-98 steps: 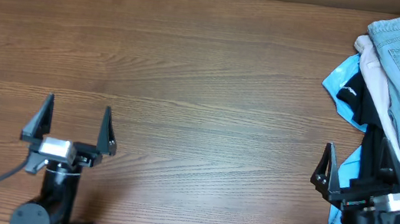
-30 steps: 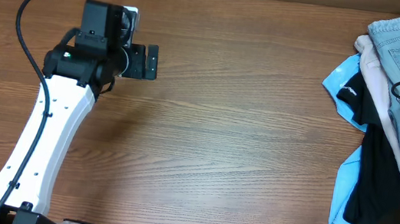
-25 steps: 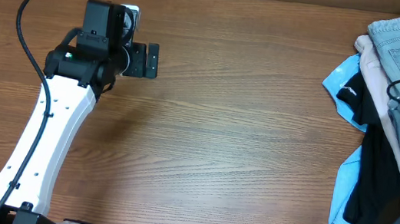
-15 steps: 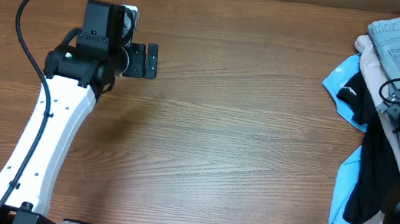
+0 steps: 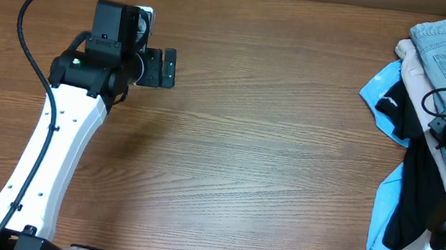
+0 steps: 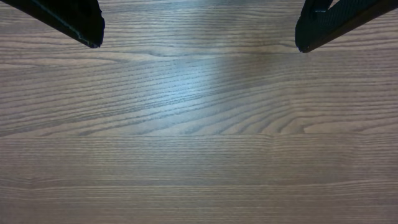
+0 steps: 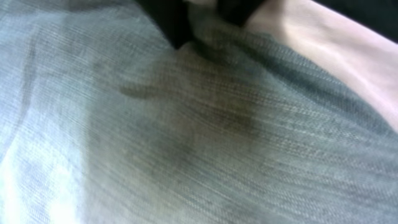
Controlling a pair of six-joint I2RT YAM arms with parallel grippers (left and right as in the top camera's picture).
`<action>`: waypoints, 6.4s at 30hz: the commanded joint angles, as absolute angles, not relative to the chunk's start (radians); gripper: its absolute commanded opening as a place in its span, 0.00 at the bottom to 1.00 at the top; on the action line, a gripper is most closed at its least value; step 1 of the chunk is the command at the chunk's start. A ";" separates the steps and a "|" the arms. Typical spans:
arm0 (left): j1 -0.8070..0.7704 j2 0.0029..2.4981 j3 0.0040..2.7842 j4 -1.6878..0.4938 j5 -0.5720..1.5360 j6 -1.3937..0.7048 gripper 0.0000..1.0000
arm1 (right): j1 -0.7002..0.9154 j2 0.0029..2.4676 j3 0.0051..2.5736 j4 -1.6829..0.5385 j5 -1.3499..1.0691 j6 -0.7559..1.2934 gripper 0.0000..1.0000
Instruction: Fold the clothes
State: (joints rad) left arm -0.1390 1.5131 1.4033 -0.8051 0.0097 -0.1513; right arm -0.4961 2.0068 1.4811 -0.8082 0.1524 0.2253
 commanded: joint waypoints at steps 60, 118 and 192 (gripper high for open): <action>0.136 1.523 1.442 -0.707 -0.002 -0.128 1.00 | 0.322 1.980 1.832 -0.979 -0.107 0.075 0.88; 0.362 1.628 1.509 -0.612 0.018 -0.123 1.00 | 0.992 2.218 2.068 -0.754 -0.342 0.258 0.54; -0.042 2.237 1.579 -0.531 -0.103 -0.143 1.00 | 0.156 2.156 1.500 -0.459 -0.057 0.619 0.52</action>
